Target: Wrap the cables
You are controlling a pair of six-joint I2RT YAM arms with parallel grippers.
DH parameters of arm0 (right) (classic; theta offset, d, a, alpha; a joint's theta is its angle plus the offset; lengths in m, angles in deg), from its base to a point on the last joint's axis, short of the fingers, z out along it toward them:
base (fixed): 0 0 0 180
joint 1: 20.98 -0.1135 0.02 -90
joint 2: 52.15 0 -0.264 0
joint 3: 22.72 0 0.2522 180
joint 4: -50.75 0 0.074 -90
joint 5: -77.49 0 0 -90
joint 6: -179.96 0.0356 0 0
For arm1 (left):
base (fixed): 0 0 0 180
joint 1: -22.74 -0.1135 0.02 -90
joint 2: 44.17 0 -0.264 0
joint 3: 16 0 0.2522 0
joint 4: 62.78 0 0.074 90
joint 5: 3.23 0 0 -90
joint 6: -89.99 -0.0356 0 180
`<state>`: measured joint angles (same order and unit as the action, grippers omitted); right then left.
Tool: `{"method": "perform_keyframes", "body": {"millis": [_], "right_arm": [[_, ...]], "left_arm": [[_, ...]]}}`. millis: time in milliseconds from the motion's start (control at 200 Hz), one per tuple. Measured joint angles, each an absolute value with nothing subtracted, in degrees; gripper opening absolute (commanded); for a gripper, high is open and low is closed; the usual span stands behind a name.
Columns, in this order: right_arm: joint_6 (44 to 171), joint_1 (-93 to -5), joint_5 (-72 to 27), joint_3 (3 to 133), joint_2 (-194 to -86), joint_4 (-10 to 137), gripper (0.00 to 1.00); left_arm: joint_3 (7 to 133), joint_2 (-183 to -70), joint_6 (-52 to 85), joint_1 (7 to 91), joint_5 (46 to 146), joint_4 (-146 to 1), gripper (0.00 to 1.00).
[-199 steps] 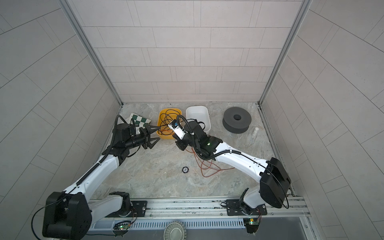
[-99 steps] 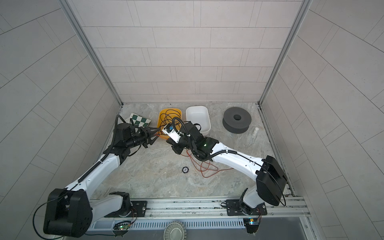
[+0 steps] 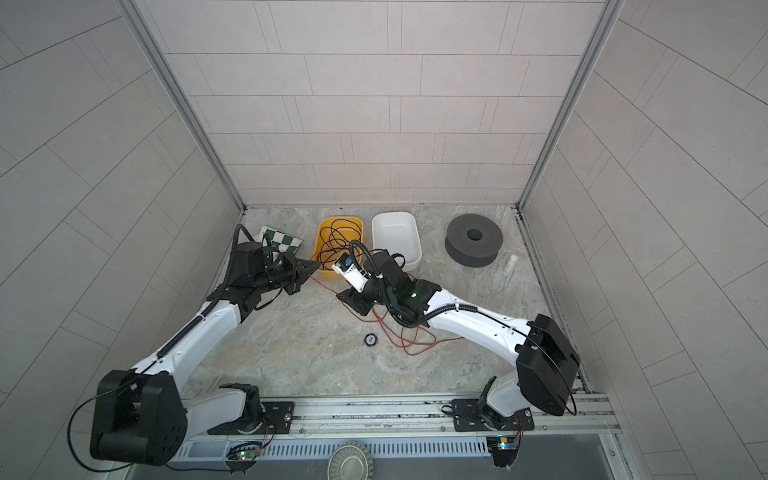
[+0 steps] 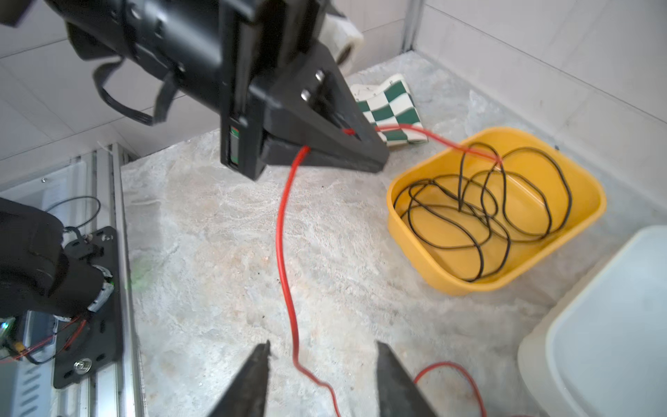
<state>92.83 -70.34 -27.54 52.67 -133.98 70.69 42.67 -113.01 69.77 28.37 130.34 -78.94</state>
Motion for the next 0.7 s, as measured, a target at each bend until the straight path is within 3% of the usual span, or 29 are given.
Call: {"method": "perform_keyframes", "body": {"millis": [65,190,405,701], "right_arm": [[95.3,-69.8,-26.3,51.4,-131.6,73.4,0.69],[101.2,-66.6,-24.6,50.6,-127.3,80.1,0.7],[110.4,-63.4,-22.8,47.8,-124.5,92.0,0.58],[122.4,-63.8,-21.7,39.8,-116.4,106.8,0.46]], "left_arm": [[45.7,-113.0,64.6,28.3,130.0,-83.5,0.0],[50.4,-112.6,54.4,28.0,128.8,-91.7,0.0],[53.9,-111.1,42.6,27.6,126.0,-101.1,0.0],[56.0,-110.9,38.9,27.0,122.3,-105.2,0.0]]}}
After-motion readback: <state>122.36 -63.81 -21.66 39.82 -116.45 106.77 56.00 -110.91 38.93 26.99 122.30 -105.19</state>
